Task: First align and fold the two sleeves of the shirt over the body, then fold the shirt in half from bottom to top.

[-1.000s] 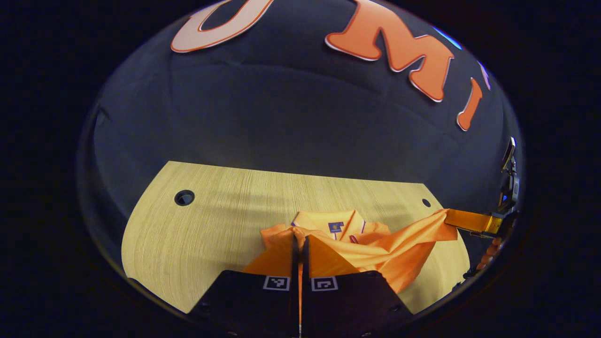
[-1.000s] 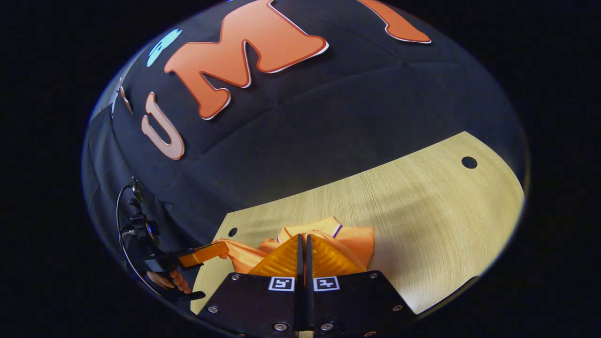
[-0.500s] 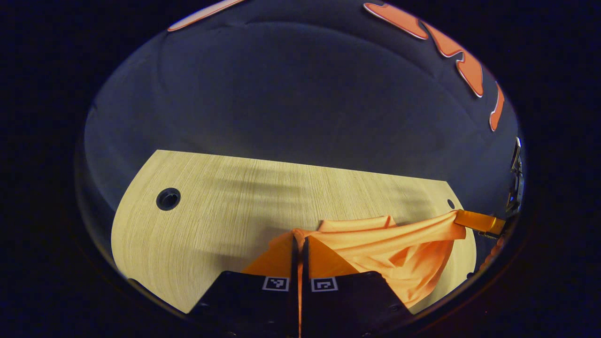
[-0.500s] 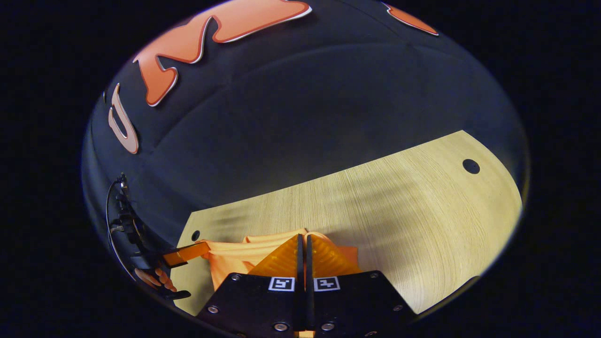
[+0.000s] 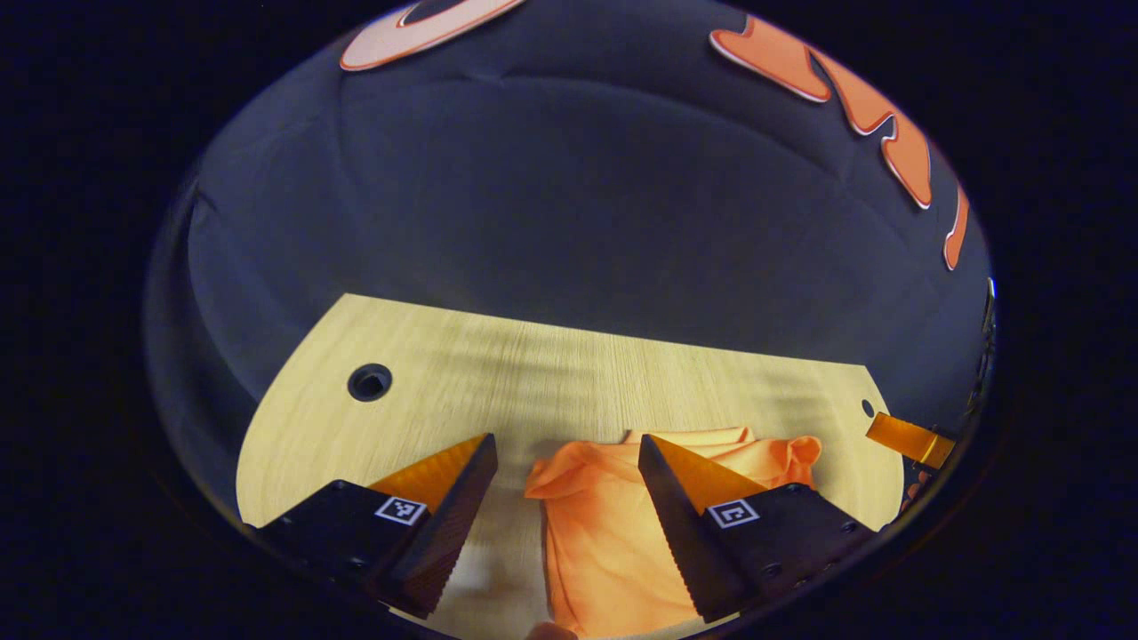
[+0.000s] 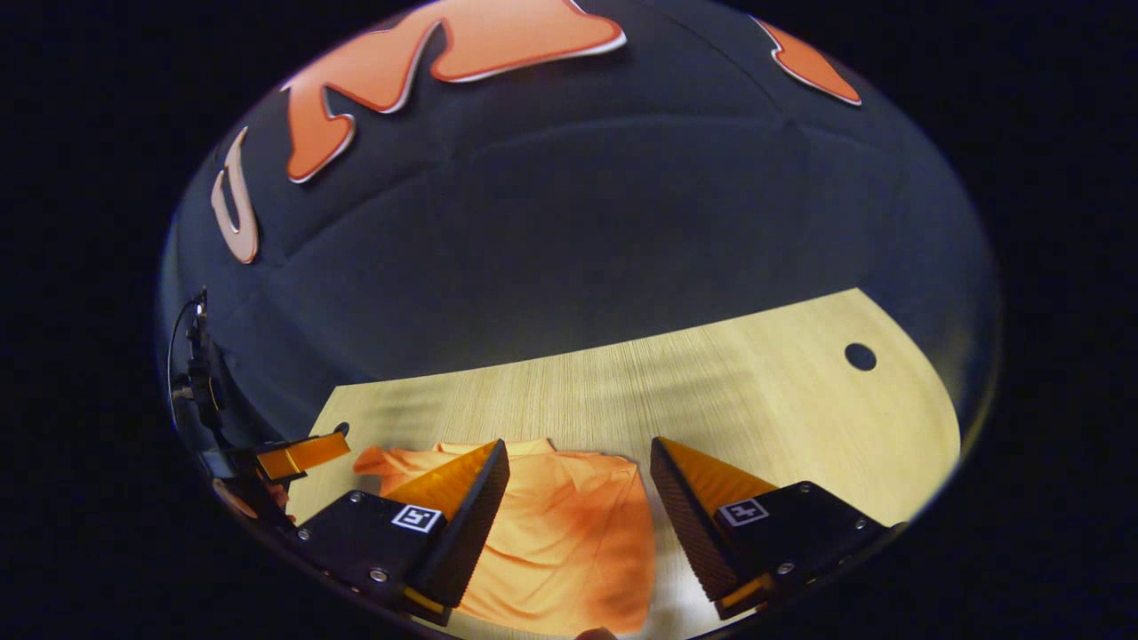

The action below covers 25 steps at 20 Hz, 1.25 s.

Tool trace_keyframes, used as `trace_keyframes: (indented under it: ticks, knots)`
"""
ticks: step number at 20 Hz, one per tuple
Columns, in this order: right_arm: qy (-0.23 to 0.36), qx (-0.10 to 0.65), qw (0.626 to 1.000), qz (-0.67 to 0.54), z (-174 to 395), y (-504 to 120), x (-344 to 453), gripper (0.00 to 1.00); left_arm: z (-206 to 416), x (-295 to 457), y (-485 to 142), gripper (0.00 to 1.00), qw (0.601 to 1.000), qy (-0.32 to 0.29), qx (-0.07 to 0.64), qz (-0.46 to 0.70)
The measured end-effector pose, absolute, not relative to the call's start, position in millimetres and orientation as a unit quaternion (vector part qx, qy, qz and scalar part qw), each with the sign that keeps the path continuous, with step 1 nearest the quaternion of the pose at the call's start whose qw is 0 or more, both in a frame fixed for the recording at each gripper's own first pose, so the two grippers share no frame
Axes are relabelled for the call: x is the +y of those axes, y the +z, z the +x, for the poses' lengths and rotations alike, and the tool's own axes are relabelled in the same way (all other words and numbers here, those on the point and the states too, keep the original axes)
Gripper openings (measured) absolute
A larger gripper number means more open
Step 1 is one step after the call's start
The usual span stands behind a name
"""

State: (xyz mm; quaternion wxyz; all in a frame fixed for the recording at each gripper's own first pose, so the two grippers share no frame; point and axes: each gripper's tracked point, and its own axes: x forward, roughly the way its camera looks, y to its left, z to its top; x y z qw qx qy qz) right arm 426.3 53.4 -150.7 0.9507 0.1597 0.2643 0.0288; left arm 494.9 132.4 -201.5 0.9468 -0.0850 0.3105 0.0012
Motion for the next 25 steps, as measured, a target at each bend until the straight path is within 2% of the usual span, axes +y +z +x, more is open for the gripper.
trace_keyframes:
  ticks: [7, 15, 21, 25]
  knots:
    - [0.049, 0.207, 0.971, 0.111, 341, -95, 58, 0.98, 399, 108, -128, 0.99, 0.969, 0.009, 0.24, -0.067]
    - [0.07, 0.13, 0.987, 0.057, 233, -43, 66, 0.98, 273, 80, -42, 0.98, 0.991, 0.025, 0.125, -0.043]
    - [0.086, 0.092, 0.99, 0.06, 156, -20, 71, 0.98, 170, 47, -29, 0.98, 0.994, 0.021, 0.089, -0.057]
    - [0.1, 0.058, 0.992, 0.059, 122, 2, 73, 0.98, 130, 42, -14, 0.98, 0.996, 0.034, 0.056, -0.053]
